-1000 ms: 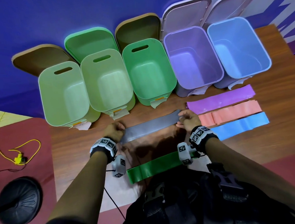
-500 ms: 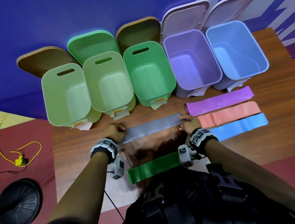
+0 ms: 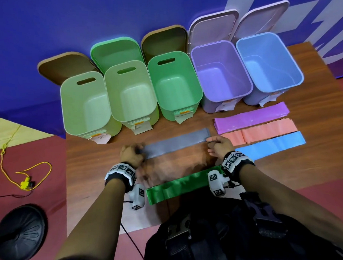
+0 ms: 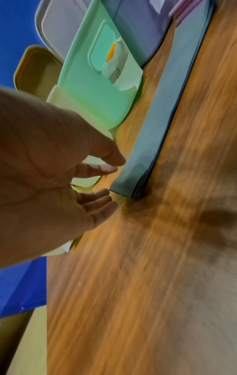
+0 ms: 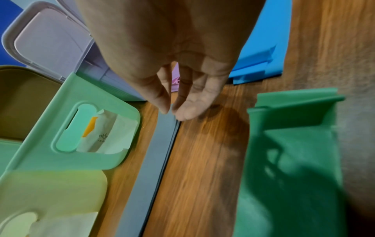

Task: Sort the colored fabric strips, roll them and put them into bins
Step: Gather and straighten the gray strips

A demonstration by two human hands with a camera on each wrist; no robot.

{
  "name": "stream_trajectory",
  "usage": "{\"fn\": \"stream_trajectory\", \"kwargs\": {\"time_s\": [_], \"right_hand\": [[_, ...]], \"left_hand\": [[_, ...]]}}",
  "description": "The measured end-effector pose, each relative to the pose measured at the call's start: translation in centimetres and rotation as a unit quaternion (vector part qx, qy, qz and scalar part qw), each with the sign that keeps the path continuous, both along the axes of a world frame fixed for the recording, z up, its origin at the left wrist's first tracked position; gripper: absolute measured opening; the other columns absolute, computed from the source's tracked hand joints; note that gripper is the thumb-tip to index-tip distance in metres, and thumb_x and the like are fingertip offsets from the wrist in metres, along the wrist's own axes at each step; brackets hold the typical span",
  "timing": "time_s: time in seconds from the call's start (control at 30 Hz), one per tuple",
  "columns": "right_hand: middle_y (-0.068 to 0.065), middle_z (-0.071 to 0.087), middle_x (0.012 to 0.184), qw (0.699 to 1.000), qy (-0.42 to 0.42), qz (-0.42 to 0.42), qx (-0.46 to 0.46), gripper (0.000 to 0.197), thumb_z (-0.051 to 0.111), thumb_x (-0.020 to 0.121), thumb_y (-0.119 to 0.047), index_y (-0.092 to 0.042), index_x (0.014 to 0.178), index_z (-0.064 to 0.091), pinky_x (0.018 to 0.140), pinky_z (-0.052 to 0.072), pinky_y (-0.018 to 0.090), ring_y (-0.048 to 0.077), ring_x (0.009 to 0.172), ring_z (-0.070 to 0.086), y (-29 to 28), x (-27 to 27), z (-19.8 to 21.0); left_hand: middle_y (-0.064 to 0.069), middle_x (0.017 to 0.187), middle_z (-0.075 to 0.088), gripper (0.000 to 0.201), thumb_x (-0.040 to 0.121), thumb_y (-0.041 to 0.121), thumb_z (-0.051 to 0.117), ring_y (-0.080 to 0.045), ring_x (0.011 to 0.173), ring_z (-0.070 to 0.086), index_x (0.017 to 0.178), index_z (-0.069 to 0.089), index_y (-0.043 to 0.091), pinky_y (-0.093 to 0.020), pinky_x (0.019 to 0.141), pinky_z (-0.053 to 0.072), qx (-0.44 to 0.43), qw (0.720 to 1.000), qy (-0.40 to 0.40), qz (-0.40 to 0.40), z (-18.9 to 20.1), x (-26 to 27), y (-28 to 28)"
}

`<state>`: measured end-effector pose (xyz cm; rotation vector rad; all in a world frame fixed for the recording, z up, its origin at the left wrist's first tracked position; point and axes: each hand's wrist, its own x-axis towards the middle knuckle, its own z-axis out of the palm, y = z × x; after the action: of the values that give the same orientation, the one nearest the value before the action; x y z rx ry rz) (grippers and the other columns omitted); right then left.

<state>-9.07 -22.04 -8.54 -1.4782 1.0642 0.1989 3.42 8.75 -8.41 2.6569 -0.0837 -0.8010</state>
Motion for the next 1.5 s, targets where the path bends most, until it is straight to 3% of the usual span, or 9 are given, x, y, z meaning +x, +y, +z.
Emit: {"fn": "stream_trajectory", "kwargs": {"time_s": [0.17, 0.33, 0.43, 0.57, 0.73, 0.9, 1.07, 1.3, 1.5], "right_hand": [[0.008, 0.064, 0.079, 0.999, 0.021, 0.039, -0.018, 0.023, 0.057, 0.089, 0.003, -0.019, 0.088, 0.066, 0.070, 0.054, 0.032, 0.017, 0.069, 0.057, 0.4, -2.1, -0.2], [0.006, 0.071, 0.084, 0.994, 0.041, 0.085, -0.062, 0.021, 0.067, 0.081, -0.005, -0.027, 0.083, 0.069, 0.089, 0.057, 0.042, 0.024, 0.083, 0.066, 0.4, -3.9, -0.6], [0.000, 0.069, 0.085, 0.991, 0.038, 0.100, -0.083, 0.025, 0.066, 0.082, -0.003, -0.028, 0.082, 0.068, 0.090, 0.055, 0.039, 0.022, 0.084, 0.064, 0.8, -4.8, -0.1], [-0.011, 0.065, 0.084, 0.987, 0.035, 0.114, -0.107, 0.031, 0.065, 0.082, 0.003, -0.028, 0.084, 0.067, 0.099, 0.047, 0.028, 0.016, 0.095, 0.062, 0.8, -5.6, 0.1], [-0.006, 0.065, 0.097, 0.985, 0.040, 0.110, -0.124, 0.034, 0.064, 0.080, 0.007, -0.022, 0.096, 0.070, 0.097, 0.046, 0.026, 0.017, 0.100, 0.061, 0.5, -6.1, 0.8], [-0.007, 0.061, 0.103, 0.978, 0.081, 0.126, -0.143, 0.041, 0.052, 0.082, 0.009, -0.030, 0.089, 0.065, 0.104, 0.048, 0.037, 0.021, 0.110, 0.061, 0.2, -6.8, 0.4], [0.010, 0.059, 0.126, 0.981, 0.096, 0.108, -0.128, 0.036, 0.062, 0.083, 0.008, -0.010, 0.115, 0.065, 0.098, 0.046, 0.028, 0.025, 0.112, 0.059, 0.5, -7.5, -0.3], [-0.001, 0.059, 0.114, 0.973, 0.131, 0.144, -0.122, 0.040, 0.073, 0.081, -0.003, -0.019, 0.115, 0.062, 0.087, 0.044, 0.023, 0.019, 0.105, 0.059, 0.0, -7.2, -0.1], [-0.001, 0.062, 0.103, 0.967, 0.156, 0.163, -0.122, 0.023, 0.068, 0.082, -0.005, -0.024, 0.095, 0.063, 0.085, 0.048, 0.028, 0.020, 0.092, 0.060, -0.2, -7.6, -0.2]], "left_hand": [[-0.014, 0.111, 0.067, 0.034, 0.082, 0.018, 0.069, -0.031, 0.123, 0.044, 0.115, 0.063, 0.013, -0.032, 0.097, 0.039, -0.012, 0.999, 0.016, 0.025, 0.1, -2.4, 0.7], [-0.014, 0.102, 0.071, 0.019, 0.078, 0.022, 0.076, -0.033, 0.099, 0.065, 0.089, 0.060, 0.019, -0.037, 0.086, 0.051, -0.071, 0.993, 0.053, 0.075, -0.3, -5.0, 1.3], [-0.012, 0.098, 0.072, 0.018, 0.077, 0.018, 0.075, -0.030, 0.090, 0.067, 0.084, 0.059, 0.020, -0.038, 0.083, 0.056, -0.095, 0.988, 0.075, 0.096, -0.3, -6.9, 1.5], [-0.006, 0.081, 0.068, 0.044, 0.051, 0.051, 0.072, -0.023, 0.071, 0.062, 0.078, 0.056, 0.021, -0.042, 0.077, 0.056, -0.128, 0.977, 0.103, 0.138, -2.0, -8.7, 2.6], [-0.002, 0.088, 0.071, 0.020, 0.075, 0.038, 0.080, -0.026, 0.087, 0.070, 0.081, 0.063, 0.029, -0.040, 0.084, 0.057, -0.101, 0.985, 0.100, 0.098, -2.2, -10.1, 2.9], [-0.009, 0.090, 0.069, 0.035, 0.075, 0.015, 0.084, -0.027, 0.087, 0.066, 0.078, 0.049, 0.023, -0.041, 0.088, 0.054, -0.114, 0.982, 0.101, 0.111, -2.4, -11.3, 2.6], [-0.001, 0.077, 0.060, 0.034, 0.076, 0.002, 0.075, -0.021, 0.079, 0.056, 0.071, 0.048, 0.023, -0.039, 0.085, 0.052, -0.085, 0.990, 0.084, 0.081, -2.2, -11.8, 2.3], [-0.008, 0.092, 0.076, 0.020, 0.080, -0.001, 0.061, -0.026, 0.095, 0.067, 0.076, 0.077, 0.011, -0.031, 0.091, 0.051, -0.049, 0.994, 0.094, 0.009, -1.9, -11.3, 1.8], [0.002, 0.076, 0.071, 0.016, 0.074, 0.001, 0.065, -0.025, 0.086, 0.066, 0.067, 0.071, 0.014, -0.037, 0.082, 0.057, -0.031, 0.989, 0.144, 0.029, -1.8, -10.6, 1.3]]}}
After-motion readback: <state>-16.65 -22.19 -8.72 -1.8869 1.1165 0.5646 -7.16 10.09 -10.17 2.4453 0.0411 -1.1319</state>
